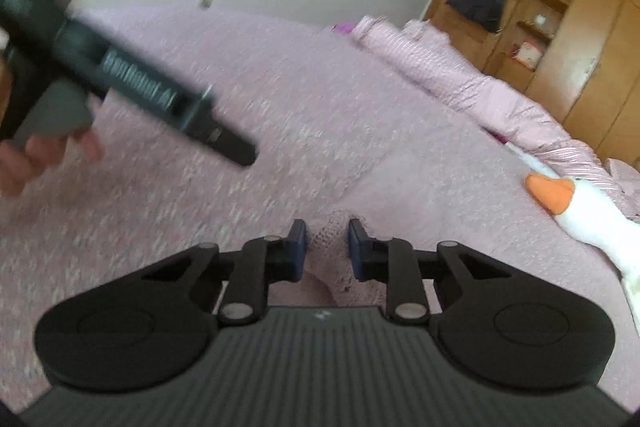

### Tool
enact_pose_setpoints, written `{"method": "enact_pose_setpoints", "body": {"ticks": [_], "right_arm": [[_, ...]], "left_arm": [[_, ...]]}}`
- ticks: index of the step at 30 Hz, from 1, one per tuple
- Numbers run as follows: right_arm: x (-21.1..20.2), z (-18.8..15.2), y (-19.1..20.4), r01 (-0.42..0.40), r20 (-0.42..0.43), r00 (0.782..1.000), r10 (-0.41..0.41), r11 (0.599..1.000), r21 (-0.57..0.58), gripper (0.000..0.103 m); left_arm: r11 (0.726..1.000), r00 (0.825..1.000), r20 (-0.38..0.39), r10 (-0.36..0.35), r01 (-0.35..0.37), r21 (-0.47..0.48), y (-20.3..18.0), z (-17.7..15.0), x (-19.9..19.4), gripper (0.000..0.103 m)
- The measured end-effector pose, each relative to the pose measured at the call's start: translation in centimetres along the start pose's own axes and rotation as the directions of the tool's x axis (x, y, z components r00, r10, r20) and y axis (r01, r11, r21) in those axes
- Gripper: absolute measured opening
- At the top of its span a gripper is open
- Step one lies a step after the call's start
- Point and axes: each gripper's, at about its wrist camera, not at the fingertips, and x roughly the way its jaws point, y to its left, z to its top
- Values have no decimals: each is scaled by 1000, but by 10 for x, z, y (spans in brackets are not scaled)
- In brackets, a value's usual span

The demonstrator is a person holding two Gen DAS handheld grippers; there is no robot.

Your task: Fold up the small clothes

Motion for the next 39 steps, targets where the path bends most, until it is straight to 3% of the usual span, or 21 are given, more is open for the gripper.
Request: {"method": "enact_pose_setpoints", "body": {"ticks": [2, 5, 10, 13, 17, 19, 21, 23, 25, 28, 31, 37, 38, 39], "right_arm": [[-6, 7, -12, 50, 64, 996, -55, 995, 89, 25], [-13, 10, -29, 89, 132, 982, -136, 944, 317, 24], [8, -12, 7, 49, 53, 997, -62, 975, 216, 25], [11, -22, 25, 58, 32, 997, -64, 983, 172, 26], [7, -20, 36, 75, 33, 996, -79, 992, 105, 38], [-2, -18, 33, 39, 61, 997, -47, 991, 130, 45], [-14, -20, 21, 6, 82, 996, -20, 985, 174, 58], [-28, -26, 6, 3, 111, 993, -29, 973, 231, 60], [-46, -40, -13, 35, 124, 990, -73, 958, 284, 60], [-66, -69, -36, 145, 88, 979, -184, 932, 331, 61], [-66, -94, -47, 245, 2, 965, -262, 904, 349, 61], [-49, -119, -51, 386, -88, 921, -379, 864, 322, 61], [-43, -120, -49, 393, -111, 919, -377, 865, 313, 61], [-38, -121, -50, 391, -122, 920, -371, 863, 320, 61]], "left_arm": [[1000, 1000, 10, -1, 1, 8, -1, 0, -2, 102], [1000, 1000, 7, 2, -2, 7, -1, 0, -2, 102], [1000, 1000, 1, 1, -1, 18, -4, 0, -1, 102], [1000, 1000, 4, -1, 1, 23, -5, 0, -1, 102], [1000, 1000, -7, -2, 2, 26, -6, 0, 2, 103], [1000, 1000, -9, -1, 1, 28, -8, 0, 3, 102], [1000, 1000, -17, -15, 15, 22, -10, 0, 4, 102], [999, 998, -27, -52, 52, 2, -13, 0, 3, 102], [995, 995, -22, -96, 96, -34, -19, -2, 1, 102], [986, 989, -15, -146, 145, -77, -36, -10, 6, 102], [989, 990, -21, -141, 140, -43, -55, -19, 17, 102], [992, 991, -43, -124, 125, 16, -84, -34, 37, 101], [991, 992, -33, -125, 126, 33, -87, -36, 39, 94], [991, 992, -19, -124, 125, 57, -91, -38, 40, 76]]}}
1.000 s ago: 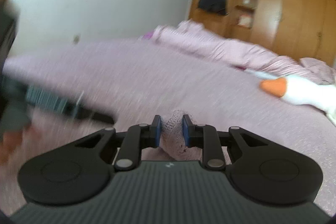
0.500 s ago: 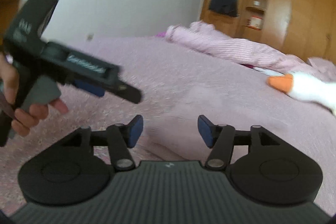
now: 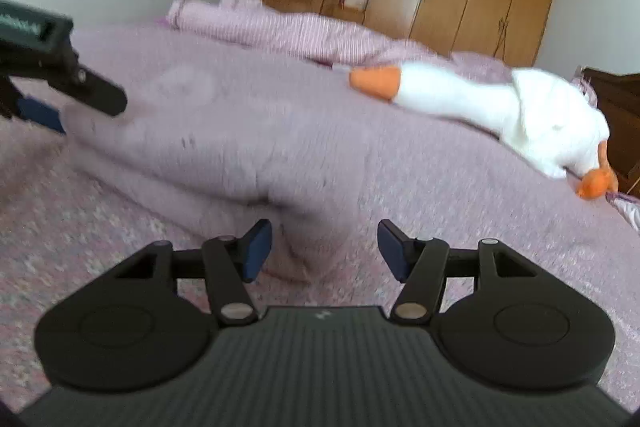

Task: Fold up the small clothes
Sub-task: 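Press the folded cardigan flat with the right tool and withdraw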

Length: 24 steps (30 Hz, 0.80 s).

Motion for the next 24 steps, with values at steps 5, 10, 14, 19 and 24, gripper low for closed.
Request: {"method": "enact_pose_setpoints", "body": {"ticks": [5, 10, 14, 19, 24], "right_arm": [[12, 2, -2, 9, 23, 1000, -11, 998, 64, 33], [-5, 1, 3, 33, 27, 999, -32, 999, -12, 26], [-7, -16, -17, 72, -66, 996, -65, 992, 105, 14], [-9, -24, -30, 87, -125, 990, -66, 981, 174, 3], [-30, -15, -58, -33, -31, 999, 42, 972, 234, 3]], "left_arm": [[998, 999, -6, 39, -39, 43, -2, 1, 8, 25], [996, 997, -8, 72, -72, 55, 6, 4, 5, 22], [994, 997, -28, 66, -63, 90, 5, 2, 7, 22], [992, 997, -33, 75, -72, 104, 9, 4, 6, 25], [997, 998, 6, 60, -60, 41, 17, 18, -20, 28]]}}
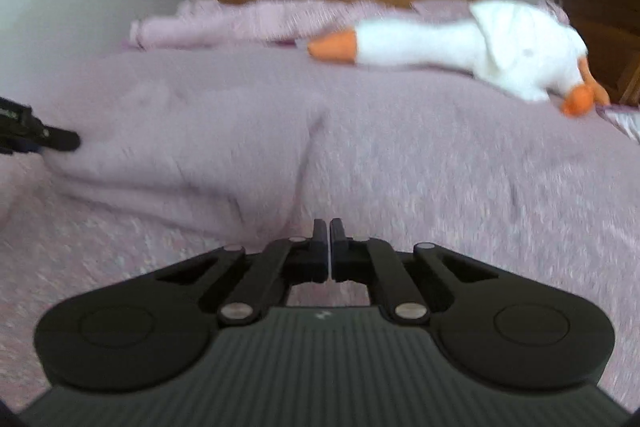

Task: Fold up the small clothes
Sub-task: 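Press the folded cardigan flat with the right tool and withdraw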

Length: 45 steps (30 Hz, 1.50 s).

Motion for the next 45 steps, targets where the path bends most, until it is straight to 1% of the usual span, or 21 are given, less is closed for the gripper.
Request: {"method": "enact_pose_setpoints", "body": {"ticks": [3, 5, 7, 9, 11, 12, 14, 15, 16, 19, 21, 24, 26, 28, 30, 32, 35, 37, 41, 43, 45], "right_arm": [[1, 25, -5, -107, 72, 992, 106, 994, 20, 3], [11, 44, -5, -138, 105, 985, 136, 990, 20, 3], [29, 56, -5, -179, 111, 979, 173, 983, 42, 3], [50, 58, -6, -192, 56, 981, 186, 975, 110, 3], [65, 45, 1, -208, -26, 977, 213, 970, 123, 2], [70, 35, 7, -195, -61, 978, 202, 976, 101, 2], [70, 20, 16, -148, -35, 988, 149, 988, 34, 2], [72, 16, 18, -125, -37, 991, 126, 992, 31, 2], [74, 15, 17, -118, -35, 992, 120, 992, 53, 2], [76, 20, 17, -115, -41, 992, 116, 993, 21, 2], [67, 25, 13, -135, -32, 990, 137, 990, 48, 3], [44, 33, 7, -190, 53, 981, 185, 975, 115, 3], [41, 36, 13, -222, 81, 973, 215, 971, 91, 3], [50, 35, 24, -232, 41, 972, 230, 972, 44, 3], [67, 22, 30, -204, -48, 977, 206, 978, 55, 2], [71, 10, 30, -198, -35, 978, 204, 973, 118, 1], [71, 12, 53, -112, -39, 993, 112, 994, 4, 1], [69, 14, 59, -92, -35, 995, 91, 995, -30, 2], [55, 32, 37, -189, 22, 982, 188, 976, 110, 3], [58, 47, 29, -181, 52, 983, 175, 973, 146, 3], [73, 60, 24, -188, 45, 982, 183, 967, 175, 3]], "left_arm": [[999, 994, 100, 40, -42, 15, -8, 10, -18, 28], [999, 990, 142, 26, -30, 26, -16, 12, -18, 28], [999, 991, 131, 1, -8, 52, -25, 11, -6, 28], [996, 998, 67, -2, -4, 94, -32, 3, 16, 28], [993, 999, 24, 31, -34, 114, -34, -7, 32, 28], [989, 999, 28, 45, -48, 139, -35, -10, 36, 27], [972, 994, 37, 107, -112, 208, -37, -13, 40, 27], [962, 989, 37, 141, -146, 231, -37, -13, 42, 27], [960, 988, 35, 148, -153, 234, -34, -14, 45, 27], [968, 989, 35, 141, -145, 205, -25, -15, 46, 27], [973, 990, 36, 136, -141, 181, -24, -12, 40, 27], [983, 994, 52, 100, -106, 147, -28, -6, 29, 27], [984, 996, 47, 74, -81, 156, -38, -6, 24, 27], [978, 997, 39, 64, -70, 195, -49, -9, 26, 27], [972, 996, -4, 86, -83, 221, -52, -16, 36, 26], [969, 996, -6, 90, -86, 232, -47, -25, 44, 24], [964, 995, 5, 99, -97, 247, -48, -27, 47, 23], [964, 995, 11, 100, -99, 247, -48, -29, 47, 23], [961, 995, 11, 103, -103, 256, -49, -29, 46, 23], [962, 995, 10, 104, -103, 253, -47, -27, 47, 23], [961, 994, 12, 108, -107, 256, -49, -28, 48, 23]]}}
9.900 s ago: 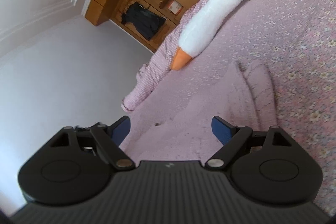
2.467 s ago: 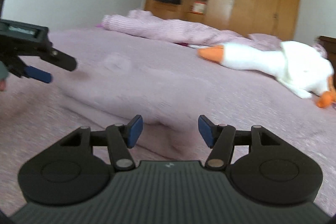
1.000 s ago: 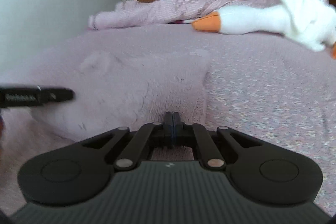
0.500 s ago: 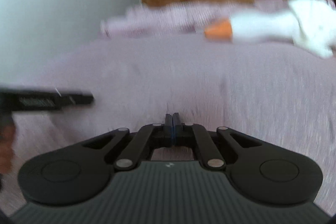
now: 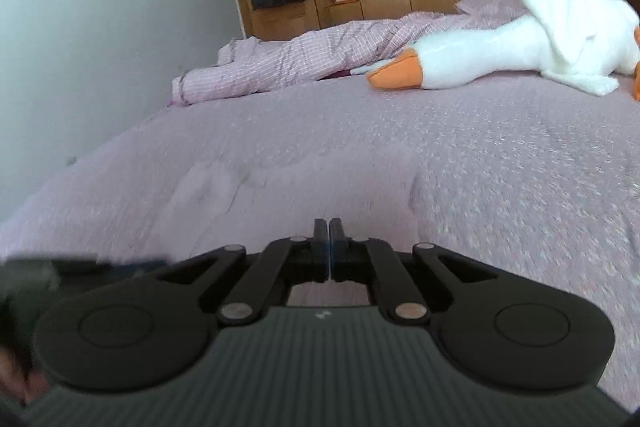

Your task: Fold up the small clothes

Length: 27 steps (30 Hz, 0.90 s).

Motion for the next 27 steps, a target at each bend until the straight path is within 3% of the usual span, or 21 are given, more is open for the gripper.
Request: {"method": "enact_pose_setpoints", "body": {"ticks": [2, 5, 7, 9, 12, 16, 19, 23, 27], "right_arm": [[19, 4, -5, 0, -15, 1000, 0, 1000, 30, 3], [49, -10, -2, 58, -111, 992, -61, 998, -36, 1], [53, -18, 12, 117, -96, 987, -128, 987, -110, 0], [54, -20, 18, 152, -80, 984, -161, 983, -102, 1], [43, -19, 16, 123, -47, 991, -129, 986, -110, 2], [13, -7, 4, 75, 17, 997, -74, 995, -68, 3], [16, 6, -6, 46, 9, 999, -45, 998, -35, 3], [44, 7, -13, 94, -112, 989, -98, 995, -45, 1], [51, -1, -4, 130, -140, 979, -145, 985, -109, 1]], "left_arm": [[1000, 1000, 0, 2, -2, 6, -1, 0, 1, 23], [1000, 1000, -3, -11, 11, -10, 1, 0, 2, 23], [1000, 1000, -3, -15, 15, -17, 2, -1, 3, 23], [1000, 1000, -1, -15, 15, -15, 2, 0, 2, 23], [998, 999, 12, -32, 33, -57, 4, 8, -8, 23], [998, 995, 99, -34, 40, -56, -5, 35, -24, 23], [996, 999, 50, 0, 4, -87, -5, 48, 0, 23], [989, 996, -54, 64, -70, -130, 6, 41, 41, 19], [989, 996, -35, 83, -86, -120, 3, 31, 47, 19]]}}
